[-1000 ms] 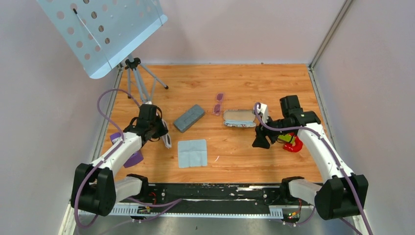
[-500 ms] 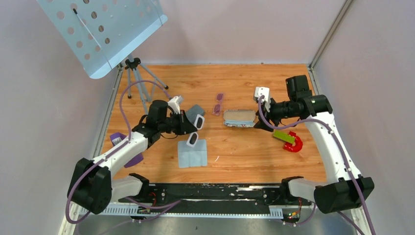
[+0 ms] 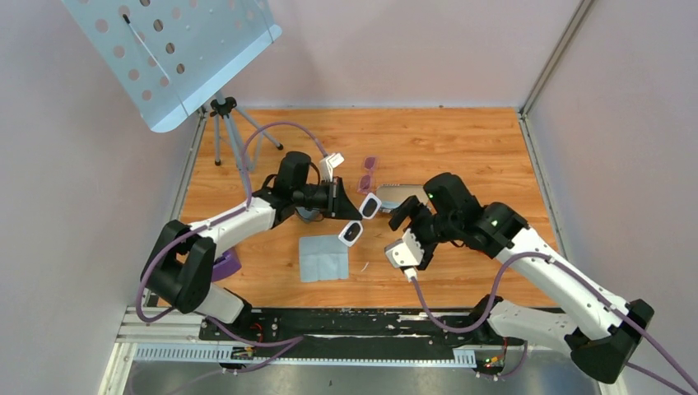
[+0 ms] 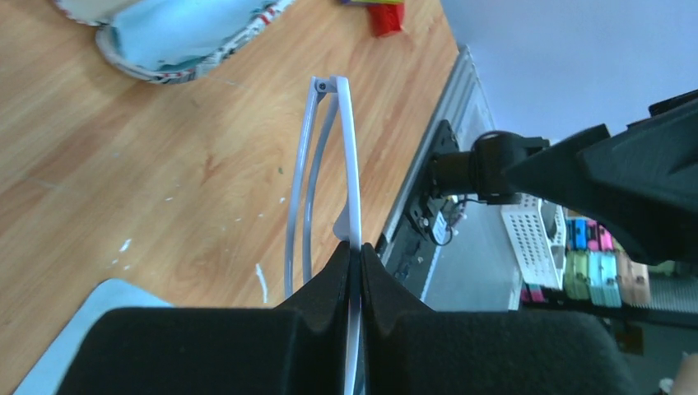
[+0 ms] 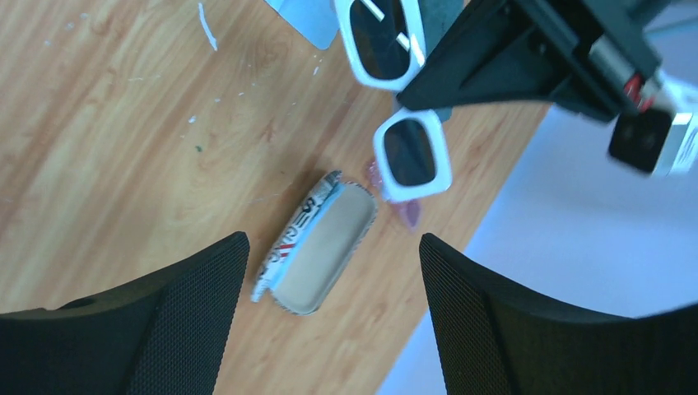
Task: Organize the sunglasses
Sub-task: Pick up the sunglasses from the center of the board.
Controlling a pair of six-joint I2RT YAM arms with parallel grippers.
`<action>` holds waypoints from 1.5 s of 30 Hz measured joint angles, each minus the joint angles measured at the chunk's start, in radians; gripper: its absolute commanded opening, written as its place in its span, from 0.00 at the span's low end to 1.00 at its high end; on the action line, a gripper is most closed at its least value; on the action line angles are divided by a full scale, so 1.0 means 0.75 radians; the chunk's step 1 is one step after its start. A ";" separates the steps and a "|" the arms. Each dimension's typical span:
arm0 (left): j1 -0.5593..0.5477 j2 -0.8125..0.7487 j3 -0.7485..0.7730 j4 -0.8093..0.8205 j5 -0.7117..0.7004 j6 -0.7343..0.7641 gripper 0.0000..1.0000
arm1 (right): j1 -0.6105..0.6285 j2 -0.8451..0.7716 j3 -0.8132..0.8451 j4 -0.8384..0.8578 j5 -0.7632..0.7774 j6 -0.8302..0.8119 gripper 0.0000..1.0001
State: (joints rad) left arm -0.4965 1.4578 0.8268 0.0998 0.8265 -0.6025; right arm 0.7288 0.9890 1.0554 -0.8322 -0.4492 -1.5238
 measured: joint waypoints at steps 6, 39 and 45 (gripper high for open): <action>-0.073 0.049 0.066 -0.048 0.081 0.017 0.00 | 0.142 0.124 0.008 0.094 0.140 -0.069 0.81; -0.145 0.108 0.103 -0.004 0.324 -0.105 0.00 | 0.211 0.372 0.114 0.060 0.255 0.038 0.46; -0.145 0.125 0.121 -0.006 0.328 -0.108 0.30 | 0.212 0.366 0.114 0.062 0.276 0.058 0.40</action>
State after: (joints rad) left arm -0.6056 1.5513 0.9173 0.0956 1.0721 -0.6838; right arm 0.8879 1.2636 1.1412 -0.7856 -0.2424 -1.4799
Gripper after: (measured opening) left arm 0.158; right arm 0.528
